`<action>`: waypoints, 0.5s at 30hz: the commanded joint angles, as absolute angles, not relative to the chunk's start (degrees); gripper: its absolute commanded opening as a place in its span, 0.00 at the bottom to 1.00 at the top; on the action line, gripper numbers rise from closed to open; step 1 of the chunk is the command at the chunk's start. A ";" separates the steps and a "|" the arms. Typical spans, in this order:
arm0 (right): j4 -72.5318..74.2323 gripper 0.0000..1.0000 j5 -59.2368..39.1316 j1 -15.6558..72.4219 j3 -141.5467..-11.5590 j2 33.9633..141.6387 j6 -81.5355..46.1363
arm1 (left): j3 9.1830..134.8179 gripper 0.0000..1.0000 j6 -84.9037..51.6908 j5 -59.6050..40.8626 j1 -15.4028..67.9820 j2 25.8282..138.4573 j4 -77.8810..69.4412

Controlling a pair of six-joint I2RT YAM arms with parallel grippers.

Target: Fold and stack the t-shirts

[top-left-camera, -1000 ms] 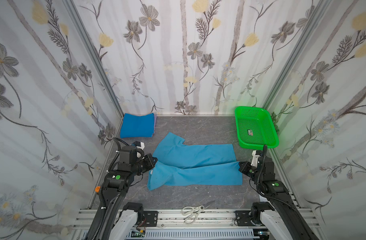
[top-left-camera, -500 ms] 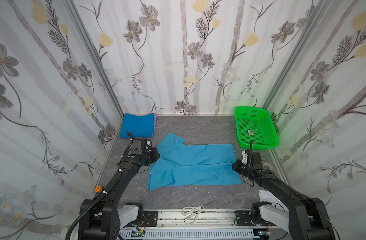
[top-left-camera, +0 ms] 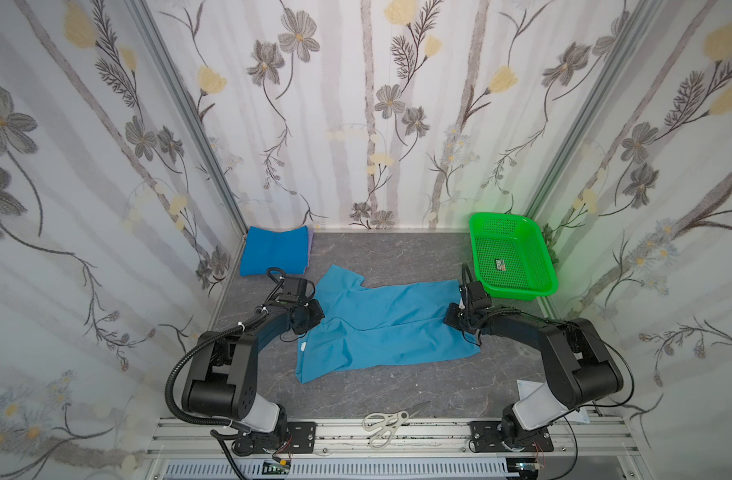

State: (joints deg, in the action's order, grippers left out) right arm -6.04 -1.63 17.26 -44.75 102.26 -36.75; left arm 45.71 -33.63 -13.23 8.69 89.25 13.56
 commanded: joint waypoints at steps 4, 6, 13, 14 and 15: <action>-10.39 0.00 1.56 16.43 -55.33 110.18 -35.87 | 54.78 0.00 -34.63 -9.25 8.70 98.24 10.38; -10.17 0.00 0.53 15.83 -57.65 112.08 -36.03 | 58.98 0.00 -34.91 -8.93 8.70 102.03 10.67; -8.46 0.00 -0.98 15.38 -58.95 112.96 -37.93 | 74.28 0.00 -33.81 -8.46 8.65 113.18 13.27; -8.09 0.00 -1.46 15.38 -58.48 112.50 -38.18 | 76.31 0.00 -33.62 -8.50 8.70 114.37 13.64; -7.58 0.00 -1.62 15.46 -57.78 111.82 -38.75 | 77.95 0.00 -33.25 -8.44 8.70 115.29 13.59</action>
